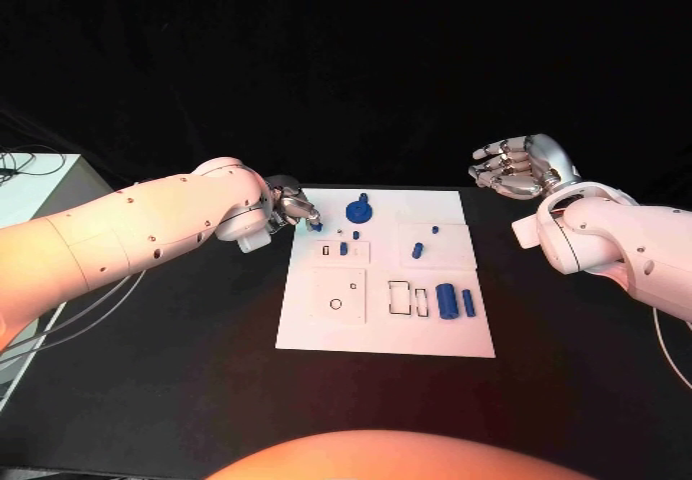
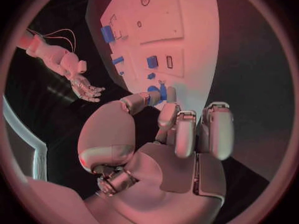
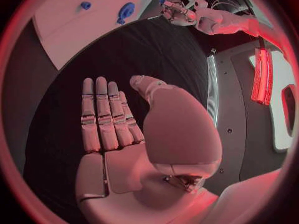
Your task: Assemble the parts on the task board
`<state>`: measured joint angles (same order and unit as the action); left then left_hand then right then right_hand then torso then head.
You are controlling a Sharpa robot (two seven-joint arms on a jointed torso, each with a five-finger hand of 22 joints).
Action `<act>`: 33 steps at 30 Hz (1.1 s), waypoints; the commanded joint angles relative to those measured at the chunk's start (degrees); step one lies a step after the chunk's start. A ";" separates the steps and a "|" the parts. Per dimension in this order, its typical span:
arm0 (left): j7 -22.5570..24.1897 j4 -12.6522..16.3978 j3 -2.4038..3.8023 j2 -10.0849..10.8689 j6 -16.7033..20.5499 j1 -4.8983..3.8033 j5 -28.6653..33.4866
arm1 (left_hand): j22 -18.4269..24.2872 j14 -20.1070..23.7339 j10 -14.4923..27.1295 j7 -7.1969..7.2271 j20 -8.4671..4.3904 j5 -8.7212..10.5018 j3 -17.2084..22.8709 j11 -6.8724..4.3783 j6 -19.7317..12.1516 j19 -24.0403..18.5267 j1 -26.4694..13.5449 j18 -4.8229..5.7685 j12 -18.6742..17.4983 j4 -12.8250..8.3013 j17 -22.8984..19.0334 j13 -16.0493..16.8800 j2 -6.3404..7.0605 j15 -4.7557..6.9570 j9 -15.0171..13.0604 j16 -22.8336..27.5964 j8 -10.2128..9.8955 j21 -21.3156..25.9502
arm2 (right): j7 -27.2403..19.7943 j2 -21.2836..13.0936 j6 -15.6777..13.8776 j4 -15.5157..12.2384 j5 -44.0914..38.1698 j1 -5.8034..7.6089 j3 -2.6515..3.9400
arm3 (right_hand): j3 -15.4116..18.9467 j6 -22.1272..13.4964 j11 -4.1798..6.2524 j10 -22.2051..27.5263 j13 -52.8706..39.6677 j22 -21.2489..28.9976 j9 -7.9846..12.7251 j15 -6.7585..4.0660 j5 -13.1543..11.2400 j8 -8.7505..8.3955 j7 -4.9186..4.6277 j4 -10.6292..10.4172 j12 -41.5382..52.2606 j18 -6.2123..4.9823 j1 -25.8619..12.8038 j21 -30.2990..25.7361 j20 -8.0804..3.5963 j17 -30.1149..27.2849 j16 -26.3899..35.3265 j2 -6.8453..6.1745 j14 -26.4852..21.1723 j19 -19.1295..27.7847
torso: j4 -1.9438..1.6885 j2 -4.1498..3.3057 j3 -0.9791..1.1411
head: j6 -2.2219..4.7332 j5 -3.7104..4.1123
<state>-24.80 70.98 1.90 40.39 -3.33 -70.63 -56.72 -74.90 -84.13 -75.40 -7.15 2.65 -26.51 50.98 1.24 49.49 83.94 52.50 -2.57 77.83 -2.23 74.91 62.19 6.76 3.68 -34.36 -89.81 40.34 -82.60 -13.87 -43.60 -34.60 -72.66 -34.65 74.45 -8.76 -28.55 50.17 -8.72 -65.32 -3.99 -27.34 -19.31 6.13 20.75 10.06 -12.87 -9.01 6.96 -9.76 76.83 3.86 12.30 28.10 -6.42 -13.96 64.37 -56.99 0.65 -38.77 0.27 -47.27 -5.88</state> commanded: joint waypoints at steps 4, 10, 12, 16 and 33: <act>-1.85 3.26 -0.23 0.70 6.51 1.05 -5.90 | -12.10 -5.87 -3.05 4.18 -0.53 -0.04 5.14 -2.50 4.62 1.99 0.29 0.66 0.33 -5.41 15.09 0.54 -0.39 0.50 -0.64 -0.19 0.53 -0.49 | -0.45 -0.13 0.51 -0.05 0.04 -0.29 0.01 | -0.15 0.32 -0.02 -0.36 0.07 0.11 0.10 -0.10 0.39 -0.20 0.10 0.31 -0.01 -0.65 -0.47 0.04 0.09 -0.06 0.27 -0.02 0.44 -0.07 | -0.29 0.43 -0.07 | -0.28 0.00; -2.58 5.03 -1.46 0.99 5.14 1.41 -8.00 | -12.12 -5.87 -3.25 4.29 -0.64 -0.26 5.32 -2.61 4.79 2.06 0.29 0.68 0.40 -5.58 15.09 0.80 -0.27 0.62 -0.70 -0.19 0.61 -0.56 | -0.82 -0.11 1.06 0.06 0.47 -0.55 0.00 | -0.10 0.32 -0.05 -0.36 0.07 0.21 0.10 -0.07 0.64 -0.22 0.07 0.27 -0.02 -0.64 -0.65 0.04 0.10 -0.07 0.30 -0.12 0.44 -0.08 | -0.17 0.58 0.02 | -0.36 -0.23; -2.75 5.16 -1.98 0.87 4.76 1.46 -8.36 | -12.11 -5.87 -3.31 4.29 -0.64 -0.28 5.34 -2.61 4.80 2.04 0.29 0.67 0.46 -5.58 15.09 0.95 -0.28 0.63 -0.71 -0.19 0.61 -0.52 | -0.88 -0.06 1.17 0.10 0.54 -0.63 0.00 | -0.10 0.32 -0.05 -0.36 0.07 0.21 0.10 -0.07 0.64 -0.22 0.07 0.27 -0.02 -0.64 -0.65 0.04 0.10 -0.07 0.30 -0.12 0.44 -0.08 | -0.22 0.51 0.03 | -0.24 -0.15; -2.97 5.20 -2.66 0.58 4.41 1.55 -8.64 | -12.07 -5.87 -3.47 4.30 -0.65 -0.29 5.37 -2.62 4.81 1.99 0.30 0.65 0.61 -5.59 15.09 1.31 -0.29 0.64 -0.71 -0.19 0.62 -0.43 | -0.89 0.03 1.24 0.15 0.61 -0.75 -0.01 | -0.10 0.32 -0.05 -0.36 0.07 0.21 0.10 -0.07 0.64 -0.22 0.07 0.27 -0.02 -0.64 -0.65 0.04 0.10 -0.07 0.30 -0.12 0.44 -0.08 | -0.20 0.39 -0.01 | -0.22 -0.13; -3.50 4.69 -3.13 -0.49 1.76 1.61 -7.34 | -12.05 -5.87 -4.25 4.34 -0.77 -0.29 5.53 -2.68 4.92 2.00 0.20 0.64 1.42 -5.60 15.09 3.04 -0.24 0.77 -0.88 -0.19 0.83 -0.40 | -0.87 0.05 1.28 0.16 0.64 -0.89 -0.04 | -0.12 0.35 -0.04 -0.39 0.07 0.31 0.10 -0.06 0.89 -0.22 0.08 0.27 0.00 -0.63 -0.72 0.03 0.11 -0.09 0.35 -0.12 0.43 -0.07 | -0.27 0.26 0.04 | -0.44 0.07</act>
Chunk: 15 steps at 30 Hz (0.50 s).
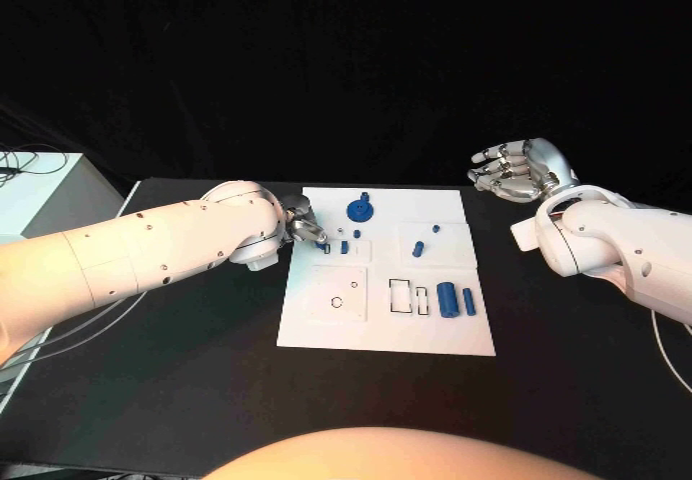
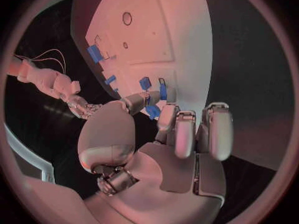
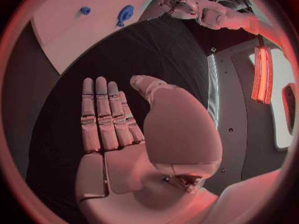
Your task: Assemble the parts on the task board
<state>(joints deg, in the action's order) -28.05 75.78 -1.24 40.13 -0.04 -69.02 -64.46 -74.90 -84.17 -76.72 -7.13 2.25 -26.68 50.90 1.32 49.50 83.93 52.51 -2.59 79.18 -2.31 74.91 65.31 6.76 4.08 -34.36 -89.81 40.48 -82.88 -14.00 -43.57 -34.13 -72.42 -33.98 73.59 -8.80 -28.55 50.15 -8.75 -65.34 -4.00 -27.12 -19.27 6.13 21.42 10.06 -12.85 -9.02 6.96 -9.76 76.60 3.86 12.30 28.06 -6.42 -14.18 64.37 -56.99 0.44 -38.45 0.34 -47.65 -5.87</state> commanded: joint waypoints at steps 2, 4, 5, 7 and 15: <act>-0.30 -0.33 0.00 -0.43 -1.79 0.00 0.43 | -12.02 -5.83 -2.91 4.32 -0.38 -0.11 5.62 -2.76 4.90 1.97 0.17 0.64 0.06 -5.50 15.09 -0.13 -0.25 0.36 -0.89 -0.19 0.71 -0.07 | -0.74 0.02 0.74 -0.11 -0.03 -0.03 0.00 | -0.12 0.36 -0.02 -0.37 0.08 0.09 0.05 -0.06 0.22 -0.22 0.07 0.27 0.00 -0.63 -0.50 0.04 0.11 -0.05 0.35 0.10 0.43 -0.07 | -0.03 -0.08 0.01 | -0.11 0.09; -0.35 -0.58 0.00 -0.64 -2.10 0.00 0.41 | -12.02 -5.83 -2.91 4.32 -0.38 -0.11 5.62 -2.76 4.90 1.97 0.17 0.64 0.06 -5.50 15.09 -0.13 -0.25 0.36 -0.89 -0.19 0.71 -0.07 | -0.75 0.03 0.64 -0.14 -0.03 -0.03 0.00 | -0.08 0.38 -0.03 -0.38 0.09 0.15 0.05 -0.05 0.31 -0.22 0.06 0.23 0.00 -0.63 -0.62 0.03 0.11 -0.05 0.37 0.07 0.43 -0.07 | 0.03 -0.08 0.01 | -0.10 0.11; -0.37 -0.69 -0.01 -0.73 -2.23 0.00 0.40 | -12.02 -5.83 -2.91 4.32 -0.38 -0.11 5.62 -2.76 4.90 1.97 0.17 0.64 0.06 -5.50 15.09 -0.13 -0.25 0.36 -0.89 -0.19 0.71 -0.07 | -0.75 0.03 0.60 -0.15 -0.03 -0.03 0.00 | -0.08 0.38 -0.03 -0.38 0.09 0.16 0.05 -0.05 0.32 -0.22 0.06 0.23 0.00 -0.62 -0.63 0.03 0.12 -0.06 0.38 0.07 0.42 -0.07 | 0.06 -0.06 -0.01 | -0.16 0.10; -0.39 -0.83 -0.01 -0.88 -2.41 0.00 0.38 | -11.99 -5.83 -2.88 4.32 -0.39 -0.10 5.65 -2.76 4.89 1.94 0.13 0.63 0.04 -5.47 15.09 -0.19 -0.27 0.37 -0.91 -0.19 0.73 -0.01 | -0.76 0.03 0.56 -0.18 -0.03 -0.03 0.00 | -0.08 0.38 -0.03 -0.38 0.09 0.18 0.05 -0.04 0.34 -0.22 0.06 0.23 0.00 -0.62 -0.64 0.02 0.12 -0.06 0.39 0.06 0.40 -0.06 | 0.07 -0.07 -0.02 | -0.21 0.11; -0.44 -0.85 -0.02 -1.26 -2.85 0.00 -0.27 | -11.97 -5.83 -2.84 4.32 -0.40 -0.08 5.68 -2.76 4.87 1.91 0.10 0.61 0.00 -5.45 15.09 -0.25 -0.29 0.37 -0.93 -0.19 0.74 0.04 | -0.75 -0.02 0.53 -0.25 -0.03 -0.03 0.01 | -0.08 0.38 -0.03 -0.38 0.09 0.18 0.05 -0.04 0.34 -0.22 0.06 0.23 0.00 -0.62 -0.64 0.02 0.12 -0.06 0.39 0.06 0.40 -0.06 | -0.08 -0.06 -0.08 | -0.39 0.32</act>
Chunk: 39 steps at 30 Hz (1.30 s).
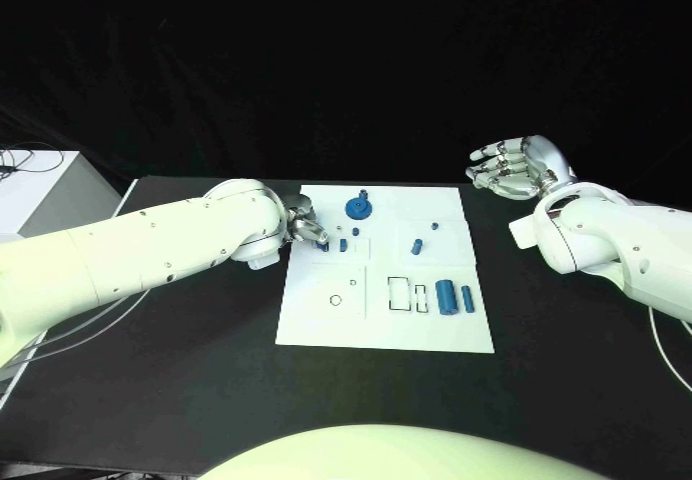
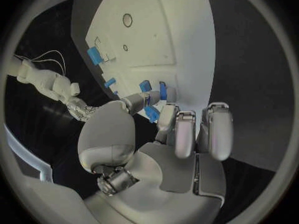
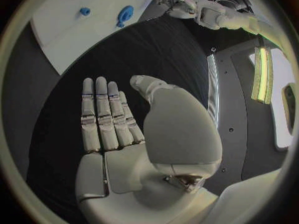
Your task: Assemble the parts on the task board
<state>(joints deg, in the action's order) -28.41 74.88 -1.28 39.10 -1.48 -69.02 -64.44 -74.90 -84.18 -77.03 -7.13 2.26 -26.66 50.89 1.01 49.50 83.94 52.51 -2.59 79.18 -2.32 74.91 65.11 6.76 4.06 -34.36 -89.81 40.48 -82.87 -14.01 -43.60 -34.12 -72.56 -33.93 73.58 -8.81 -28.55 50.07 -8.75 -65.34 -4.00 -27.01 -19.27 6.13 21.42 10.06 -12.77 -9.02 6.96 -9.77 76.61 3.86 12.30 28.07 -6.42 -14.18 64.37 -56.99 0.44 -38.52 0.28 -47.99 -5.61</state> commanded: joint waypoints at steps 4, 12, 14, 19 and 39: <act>-0.09 0.02 0.03 -0.43 -1.49 0.00 -0.82 | -11.94 -5.82 -2.48 4.32 -0.41 -0.10 5.69 -2.45 4.86 1.88 0.08 0.60 -0.04 -5.44 15.09 -0.15 -0.30 0.40 -0.94 -0.19 0.75 0.10 | -0.74 0.01 0.52 -0.14 -0.07 -0.02 0.01 | -0.08 0.46 -0.03 -0.38 0.09 0.06 0.06 -0.04 0.34 -0.22 -0.02 0.23 0.00 -0.62 -0.64 0.02 0.12 -0.07 0.39 0.06 0.40 -0.06 | -0.05 0.03 -0.05 | -0.15 0.03; -0.14 -0.20 0.04 -0.64 -1.72 0.00 -1.11 | -11.86 -5.82 -2.40 4.31 -0.43 -0.08 5.73 -2.45 4.82 1.78 0.05 0.55 -0.11 -5.42 15.09 -0.30 -0.32 0.40 -0.96 -0.19 0.76 0.28 | -0.75 0.02 0.54 -0.10 -0.07 -0.02 0.01 | -0.08 0.47 -0.03 -0.38 0.09 0.15 0.06 -0.02 0.43 -0.23 -0.02 0.24 0.00 -0.60 -0.68 -0.01 0.13 -0.09 0.45 0.04 0.33 0.00 | -0.06 0.10 0.01 | -0.19 0.09; -0.18 -0.28 0.04 -0.69 -1.95 0.00 -1.13 | -11.86 -5.82 -2.40 4.31 -0.43 -0.08 5.73 -2.45 4.82 1.78 0.05 0.55 -0.11 -5.42 15.09 -0.30 -0.32 0.40 -0.96 -0.19 0.76 0.28 | -0.75 0.02 0.55 -0.10 -0.07 -0.02 0.01 | -0.08 0.47 -0.03 -0.38 0.09 0.15 0.06 -0.02 0.43 -0.23 -0.02 0.24 0.00 -0.60 -0.68 -0.01 0.13 -0.09 0.45 0.04 0.33 0.00 | -0.09 0.06 0.02 | -0.13 0.15; -0.29 -0.57 0.04 -0.90 -2.56 0.00 -1.27 | -11.85 -5.82 -2.33 4.31 -0.45 -0.05 5.78 -2.44 4.76 1.77 0.03 0.55 -0.17 -5.40 15.09 -0.40 -0.36 0.41 -0.98 -0.19 0.77 0.30 | -0.76 0.03 0.55 -0.09 -0.07 -0.02 0.01 | -0.08 0.47 -0.03 -0.38 0.09 0.15 0.06 -0.02 0.43 -0.23 -0.02 0.24 0.00 -0.60 -0.68 -0.01 0.13 -0.09 0.45 0.04 0.33 0.00 | -0.07 0.06 0.03 | -0.14 0.13; -0.50 -1.46 0.02 -1.67 -2.31 0.02 -1.89 | -11.88 -5.82 -2.37 4.31 -0.47 -0.04 5.88 -2.45 4.68 1.82 -0.01 0.57 -0.09 -5.39 15.09 -0.20 -0.42 0.43 -1.03 -0.19 0.80 0.22 | -0.79 0.07 0.58 -0.04 -0.07 -0.02 0.01 | -0.08 0.47 -0.03 -0.38 0.09 0.15 0.06 -0.02 0.43 -0.23 -0.02 0.24 0.00 -0.60 -0.68 -0.01 0.13 -0.09 0.45 0.04 0.33 0.00 | -0.05 0.03 -0.03 | -0.28 0.19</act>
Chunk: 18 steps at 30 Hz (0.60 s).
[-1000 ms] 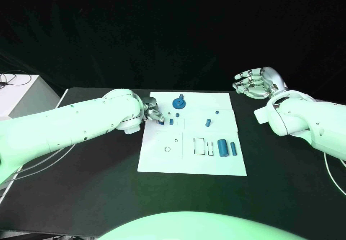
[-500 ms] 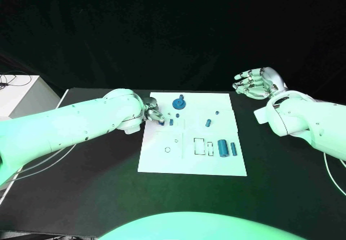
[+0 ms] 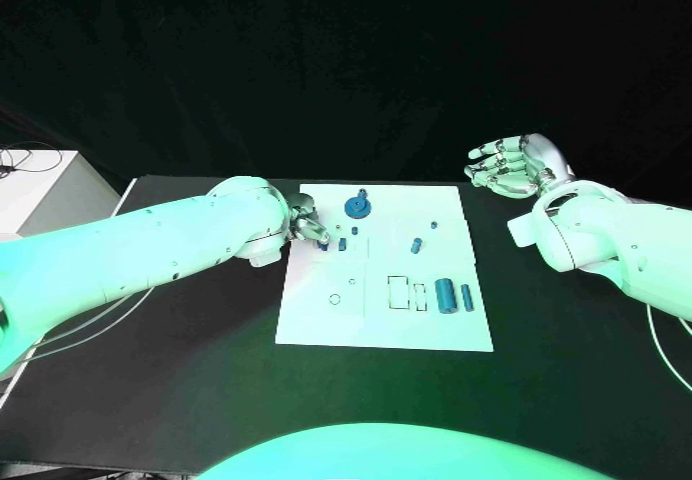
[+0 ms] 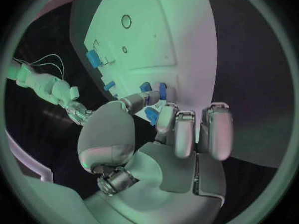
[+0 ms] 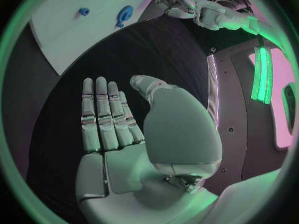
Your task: Assemble the parts on the task board
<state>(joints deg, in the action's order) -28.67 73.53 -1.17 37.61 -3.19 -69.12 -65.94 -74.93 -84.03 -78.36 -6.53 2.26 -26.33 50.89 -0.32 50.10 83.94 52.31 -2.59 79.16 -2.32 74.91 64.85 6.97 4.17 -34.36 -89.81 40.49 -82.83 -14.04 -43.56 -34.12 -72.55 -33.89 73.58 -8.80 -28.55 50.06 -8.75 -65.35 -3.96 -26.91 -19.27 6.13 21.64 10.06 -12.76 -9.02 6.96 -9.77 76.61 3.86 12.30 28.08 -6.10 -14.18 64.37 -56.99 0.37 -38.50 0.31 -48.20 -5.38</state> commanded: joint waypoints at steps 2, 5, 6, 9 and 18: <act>-0.23 -0.21 -0.09 -0.24 -0.36 0.13 -0.38 | -11.86 -5.97 -1.07 3.72 -0.49 -0.37 5.89 -1.12 4.08 1.83 0.19 0.58 -0.06 -5.38 15.09 0.11 -0.65 0.32 -1.03 -0.19 0.79 0.17 | -0.73 0.02 0.60 -0.04 -0.11 -0.02 0.01 | -0.08 0.48 -0.02 -0.38 0.05 0.05 0.06 -0.02 0.21 -0.23 -0.02 0.24 0.00 -0.60 -0.69 -0.01 0.13 -0.10 0.13 0.04 0.33 0.00 | 0.03 0.00 -0.05 | -0.13 -0.09; -0.19 -0.33 -0.09 -0.34 0.10 0.13 -0.39 | -11.85 -5.97 -1.19 3.72 -0.49 -0.37 5.91 -1.13 4.08 1.82 0.18 0.57 0.08 -5.37 15.09 0.42 -0.68 0.32 -1.04 -0.19 0.80 0.18 | -0.64 0.02 0.70 0.00 -0.11 -0.02 0.01 | -0.74 0.49 -0.03 -0.40 0.08 0.67 0.07 -0.02 4.49 -0.32 -0.05 0.62 -0.07 -0.60 -0.63 0.04 0.12 -0.16 0.37 0.02 0.27 0.07 | -0.02 0.02 -0.02 | -0.12 -0.08; -0.19 -0.33 -0.09 -0.36 0.19 0.13 -0.41 | -11.85 -5.97 -1.19 3.72 -0.49 -0.37 5.91 -1.13 4.08 1.82 0.18 0.57 0.08 -5.37 15.09 0.42 -0.68 0.32 -1.04 -0.19 0.80 0.18 | -0.63 0.02 0.72 0.00 -0.11 -0.02 0.01 | -0.81 0.50 -0.02 -0.40 0.09 0.74 0.07 -0.02 4.92 -0.33 -0.05 0.69 -0.08 -0.60 -0.64 0.06 0.12 -0.17 0.40 0.03 0.28 0.05 | -0.04 0.03 -0.02 | -0.12 -0.07; -0.18 -0.39 -0.10 -0.44 0.39 0.13 -0.52 | -11.83 -5.97 -1.14 3.72 -0.49 -0.37 5.92 -1.13 4.08 1.79 0.17 0.56 0.03 -5.37 15.09 0.31 -0.69 0.32 -1.04 -0.19 0.81 0.24 | -0.60 0.04 0.75 0.02 -0.11 -0.02 0.01 | -0.81 0.50 -0.02 -0.40 0.09 0.74 0.07 -0.02 4.92 -0.33 -0.05 0.69 -0.08 -0.60 -0.64 0.06 0.12 -0.17 0.40 0.03 0.28 0.05 | -0.06 0.01 -0.05 | -0.16 -0.05; -0.21 -0.45 -0.15 -0.56 -0.09 0.15 -0.65 | -11.84 -5.97 -1.12 3.75 -0.50 -0.38 5.99 -1.14 4.09 1.81 0.15 0.57 0.02 -5.39 15.09 0.30 -0.73 0.33 -1.07 -0.19 0.83 0.21 | -0.61 0.08 0.77 0.07 -0.11 -0.02 0.01 | -0.82 0.50 -0.03 -0.40 0.09 0.77 0.07 -0.02 5.02 -0.34 -0.05 0.70 -0.09 -0.60 -0.66 0.07 0.12 -0.17 0.40 0.01 0.28 0.05 | -0.01 0.05 -0.05 | -0.26 -0.09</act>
<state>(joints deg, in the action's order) -28.78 73.01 -1.25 37.24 -2.80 -69.08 -66.28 -74.92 -84.04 -78.77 -6.53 2.27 -26.51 51.08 -0.72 50.10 83.94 52.32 -2.59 79.16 -2.13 74.91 65.25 6.97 4.16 -34.36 -89.81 40.80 -82.83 -14.03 -43.52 -34.07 -72.47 -33.88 73.58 -8.80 -29.19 50.06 -8.75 -65.34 -3.97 -26.22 -19.27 6.13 26.41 10.06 -12.76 -8.38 6.96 -9.77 76.61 3.86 12.30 27.97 -5.88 -14.18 64.37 -56.99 0.34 -38.47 0.25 -48.42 -5.45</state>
